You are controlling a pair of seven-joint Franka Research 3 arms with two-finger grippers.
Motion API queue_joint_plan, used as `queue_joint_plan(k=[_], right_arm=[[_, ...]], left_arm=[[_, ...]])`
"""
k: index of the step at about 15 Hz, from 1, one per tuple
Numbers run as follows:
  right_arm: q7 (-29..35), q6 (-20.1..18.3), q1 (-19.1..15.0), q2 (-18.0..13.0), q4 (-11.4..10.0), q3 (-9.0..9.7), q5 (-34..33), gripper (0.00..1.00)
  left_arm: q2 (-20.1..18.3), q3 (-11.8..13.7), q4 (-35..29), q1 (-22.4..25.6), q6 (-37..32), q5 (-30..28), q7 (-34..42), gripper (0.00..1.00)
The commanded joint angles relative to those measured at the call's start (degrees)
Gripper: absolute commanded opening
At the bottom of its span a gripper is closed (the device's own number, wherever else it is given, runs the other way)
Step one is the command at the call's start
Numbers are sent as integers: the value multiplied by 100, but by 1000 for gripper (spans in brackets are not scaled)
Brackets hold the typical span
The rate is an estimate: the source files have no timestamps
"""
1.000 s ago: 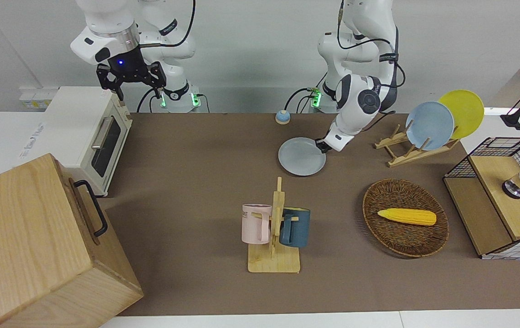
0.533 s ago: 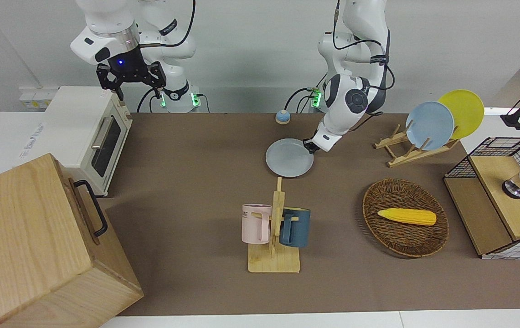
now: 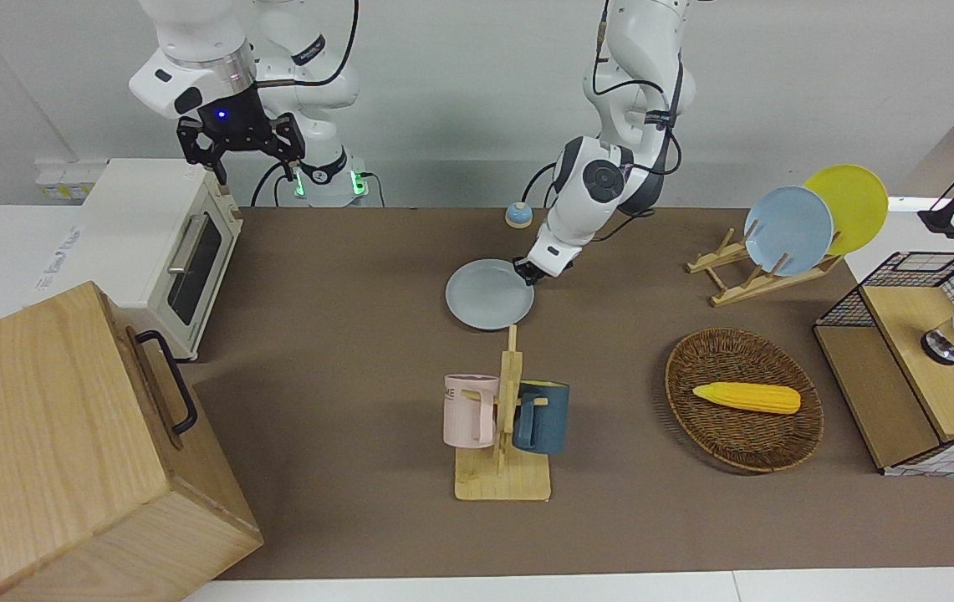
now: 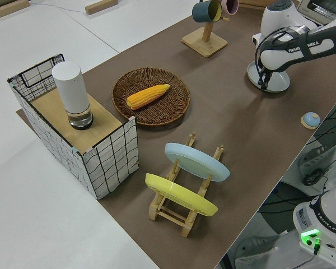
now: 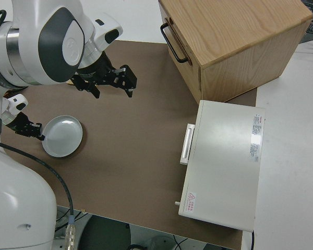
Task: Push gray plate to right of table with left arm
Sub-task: 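Push the gray plate with the left gripper away from the basket toward the toaster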
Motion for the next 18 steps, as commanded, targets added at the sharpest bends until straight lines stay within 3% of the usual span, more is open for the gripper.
queue_joint_plan(k=[1, 5, 14, 15, 17, 18], right_arm=[[-43, -68, -46, -59, -23, 30, 5, 996], [-43, -68, -46, -59, -23, 30, 5, 996], [-43, -68, -46, -59, -23, 30, -3, 996], [-43, -68, -46, -59, -23, 30, -3, 996], [-43, -68, -46, -59, -23, 30, 5, 996], [-43, -68, -46, -59, -23, 30, -3, 996]], left_arm=[[340, -276, 265, -42, 361, -96, -422, 0], [506, -531, 300, -95, 668, -96, -667, 0], [762, -531, 731, -622, 916, -26, -1213, 0], [762, -531, 722, -622, 890, 9, -1213, 300], [762, -522, 722, -605, 854, 70, -1205, 626], [762, -514, 722, -596, 854, 123, -1170, 884]])
